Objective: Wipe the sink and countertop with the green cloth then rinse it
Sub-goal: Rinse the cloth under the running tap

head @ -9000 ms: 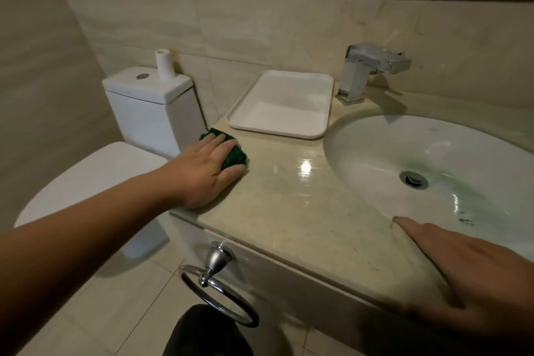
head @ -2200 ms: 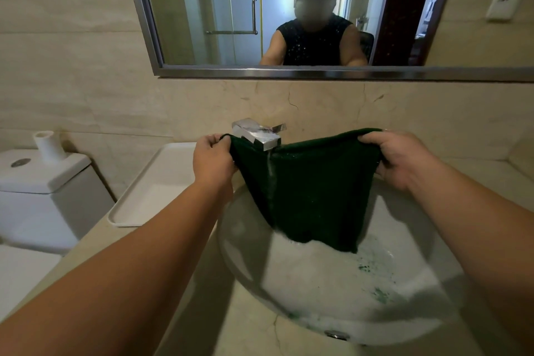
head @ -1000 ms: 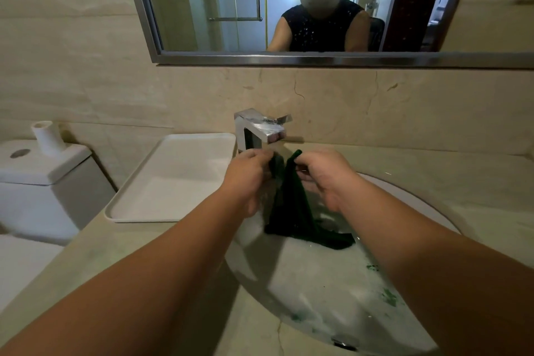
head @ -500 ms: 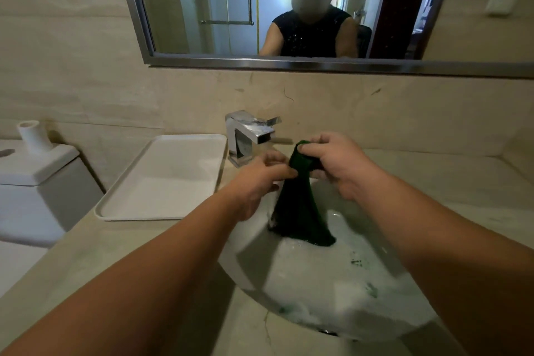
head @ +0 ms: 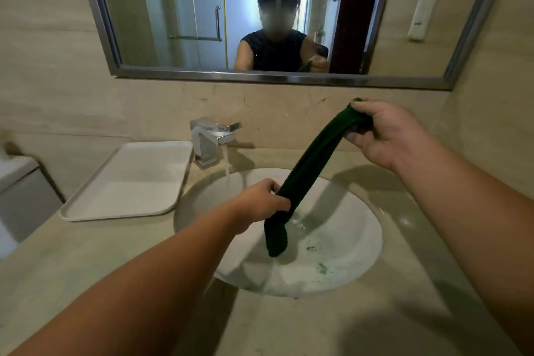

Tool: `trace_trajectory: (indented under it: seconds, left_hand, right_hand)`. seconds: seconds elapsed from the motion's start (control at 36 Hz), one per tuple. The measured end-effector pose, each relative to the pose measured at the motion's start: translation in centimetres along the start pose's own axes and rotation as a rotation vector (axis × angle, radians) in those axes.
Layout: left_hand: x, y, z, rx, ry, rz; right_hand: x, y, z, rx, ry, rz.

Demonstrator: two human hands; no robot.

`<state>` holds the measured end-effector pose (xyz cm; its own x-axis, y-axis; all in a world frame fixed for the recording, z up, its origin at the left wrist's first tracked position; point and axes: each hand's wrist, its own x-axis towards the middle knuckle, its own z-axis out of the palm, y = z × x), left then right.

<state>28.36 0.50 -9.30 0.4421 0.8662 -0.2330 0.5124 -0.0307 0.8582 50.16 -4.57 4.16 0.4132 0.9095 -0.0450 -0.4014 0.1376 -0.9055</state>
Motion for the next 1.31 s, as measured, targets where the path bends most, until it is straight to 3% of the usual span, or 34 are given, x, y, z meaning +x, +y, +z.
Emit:
trace_trajectory:
  seconds: [0.19, 0.36, 0.5, 0.67, 0.78, 0.83, 0.89, 0.97, 1.03, 1.11, 1.19, 1.31]
  left_hand:
    - [-1.4, -1.2, 0.1, 0.075, -0.104, -0.088]
    - [-2.0, -0.8, -0.3, -0.407, -0.242, -0.195]
    - [-1.7, 0.9, -0.4, -0.668, -0.381, -0.187]
    - [-2.2, 2.8, 0.4, -0.967, -0.558, -0.109]
    - [-1.9, 2.5, 0.2, -0.927, -0.520, -0.055]
    - [-1.7, 2.0, -0.1, -0.919, -0.476, -0.061]
    - [-1.7, 1.7, -0.6, -0.938, -0.446, -0.072]
    - [-1.9, 1.7, -1.4, -0.974, -0.527, -0.055]
    - [-2.0, 2.2, -1.6, -0.901, -0.638, -0.026]
    - [-2.0, 3.4, -1.1, -0.623, -0.684, -0.016]
    - [-2.2, 4.3, -0.4, -0.230, -0.542, 0.000]
    - [-2.4, 4.6, 1.0, 0.521, -0.240, 0.156]
  right_hand:
    - [-0.3, -0.2, -3.6, -0.050, 0.150, 0.036]
    - [-1.0, 0.4, -3.7, -0.173, 0.174, -0.054]
    - [-4.0, 1.6, -1.1, -0.453, -0.037, -0.132]
    - [-6.9, 4.6, 1.3, -0.861, -0.439, -0.084]
    - [-6.6, 5.4, 0.9, -0.815, -0.434, -0.106]
    - [-6.2, 5.5, 0.3, -0.834, -0.351, -0.241]
    - [-5.6, 5.8, -0.7, -1.088, -0.335, -0.421]
    - [-5.2, 7.2, -2.3, -1.517, -0.534, -0.473]
    - [-4.7, 8.9, -3.2, -1.644, -0.592, -0.606]
    - [-4.0, 10.2, -3.7, -1.614, -0.469, -0.751]
    - [-3.8, 9.2, -3.0, -1.689, -0.446, -0.571]
    - [-3.6, 8.2, -2.3, -1.746, -0.638, -0.136]
